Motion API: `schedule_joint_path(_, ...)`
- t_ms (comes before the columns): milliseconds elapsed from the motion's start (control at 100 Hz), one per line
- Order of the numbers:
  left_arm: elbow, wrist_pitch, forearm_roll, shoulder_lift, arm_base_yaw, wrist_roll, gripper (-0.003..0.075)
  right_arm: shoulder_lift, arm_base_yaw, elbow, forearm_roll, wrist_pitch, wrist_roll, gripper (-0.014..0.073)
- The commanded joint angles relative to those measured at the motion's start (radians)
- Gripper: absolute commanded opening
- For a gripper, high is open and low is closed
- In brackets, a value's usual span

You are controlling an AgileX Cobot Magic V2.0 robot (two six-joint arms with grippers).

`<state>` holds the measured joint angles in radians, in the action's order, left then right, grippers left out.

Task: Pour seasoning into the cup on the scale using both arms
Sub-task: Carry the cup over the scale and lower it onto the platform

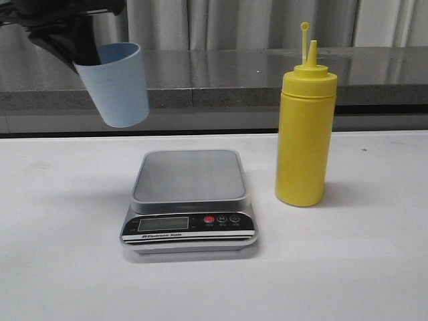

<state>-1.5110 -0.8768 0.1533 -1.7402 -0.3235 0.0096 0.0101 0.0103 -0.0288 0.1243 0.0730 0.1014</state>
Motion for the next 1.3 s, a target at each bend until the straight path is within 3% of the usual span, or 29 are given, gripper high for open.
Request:
schedule_joint_path(0, -0.078, 0.005, 0.014, -0.005, -0.032, 0.001, -0.0018, 0.017, -0.006, 0.001, -0.002, -0.079, 0.001, -0.0120)
schedule_joint_path(490, -0.206, -0.039, 0.033, -0.179, -0.123, 0.001, -0.0018, 0.017, -0.006, 0.001, -0.002, -0.079, 0.001, -0.0120)
schedule_joint_path(1290, -0.217, -0.068, 0.073, -0.221, -0.127, 0.001, -0.0006, 0.017, -0.006, 0.001, -0.002, -0.079, 0.001, -0.0120)
